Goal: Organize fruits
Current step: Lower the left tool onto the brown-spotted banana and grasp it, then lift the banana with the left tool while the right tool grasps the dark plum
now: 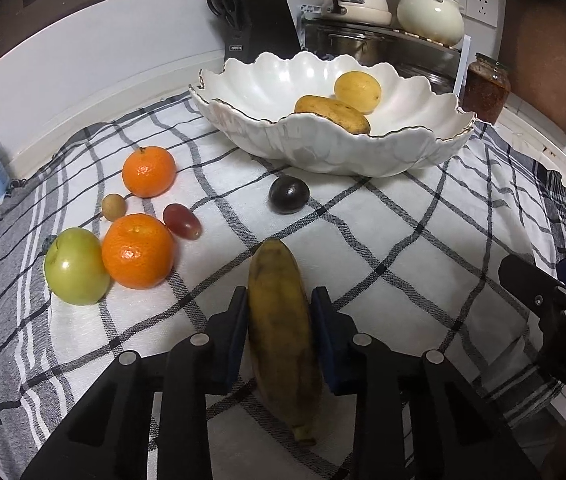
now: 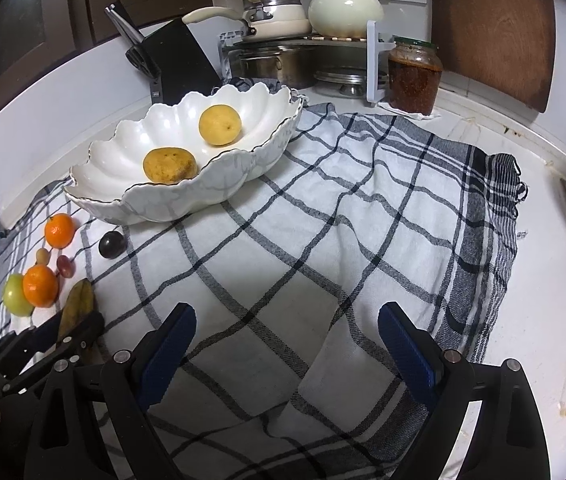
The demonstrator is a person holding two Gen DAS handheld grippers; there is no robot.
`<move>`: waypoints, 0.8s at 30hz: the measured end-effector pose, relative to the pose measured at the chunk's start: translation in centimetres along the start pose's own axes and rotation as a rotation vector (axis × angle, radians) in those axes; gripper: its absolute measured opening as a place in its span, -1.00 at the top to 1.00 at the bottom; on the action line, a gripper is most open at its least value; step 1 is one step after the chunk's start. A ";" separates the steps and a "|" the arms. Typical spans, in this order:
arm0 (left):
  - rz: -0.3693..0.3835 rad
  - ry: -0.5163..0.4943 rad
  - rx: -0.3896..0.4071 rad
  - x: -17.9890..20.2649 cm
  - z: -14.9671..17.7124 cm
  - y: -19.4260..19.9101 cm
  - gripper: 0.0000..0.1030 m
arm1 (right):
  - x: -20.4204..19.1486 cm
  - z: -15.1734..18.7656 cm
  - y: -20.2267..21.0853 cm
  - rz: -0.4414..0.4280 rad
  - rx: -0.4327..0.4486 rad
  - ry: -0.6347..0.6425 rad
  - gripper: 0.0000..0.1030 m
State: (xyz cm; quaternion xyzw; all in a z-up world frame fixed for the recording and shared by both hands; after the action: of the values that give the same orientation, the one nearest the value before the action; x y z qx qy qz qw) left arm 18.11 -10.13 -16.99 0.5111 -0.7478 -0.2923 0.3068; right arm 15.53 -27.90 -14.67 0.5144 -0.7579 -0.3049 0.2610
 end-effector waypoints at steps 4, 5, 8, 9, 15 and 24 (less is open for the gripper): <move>0.001 0.004 -0.002 -0.2 0.0 0.3 0.41 | -0.1 -0.1 0.2 -0.001 0.005 0.002 -0.81; 0.000 0.005 0.000 -0.3 0.0 0.4 0.41 | -0.2 -0.1 0.3 -0.003 0.008 0.003 -0.81; -0.003 0.009 0.009 -0.7 -0.2 1.1 0.42 | -0.6 -0.3 0.6 -0.010 0.013 0.007 -0.81; -0.004 0.012 0.014 -0.9 -0.3 1.4 0.42 | -0.8 -0.4 0.8 -0.014 0.017 0.010 -0.81; -0.015 0.020 0.046 -2.2 -1.1 3.3 0.42 | -2.2 -0.9 1.5 -0.031 0.035 0.030 -0.81; -0.046 0.058 0.086 -5.4 -2.2 5.6 0.42 | -5.9 -2.0 2.3 -0.078 0.061 0.072 -0.81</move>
State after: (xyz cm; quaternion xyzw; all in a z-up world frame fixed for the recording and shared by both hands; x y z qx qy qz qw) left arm 18.05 -3.56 -12.26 0.5490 -0.7387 -0.2518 0.2992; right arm 17.47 -22.03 -12.11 0.5620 -0.7362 -0.2730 0.2600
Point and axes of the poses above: each gripper's, at about its wrist camera, not at the fingertips, and y roughly against the way its jaws point, x to its right, z to its underside, the point moved 5 cm from there along -y, roughly the way its jaws point, and after that the axes turned 13 degrees about z, right-handed, at the moved point
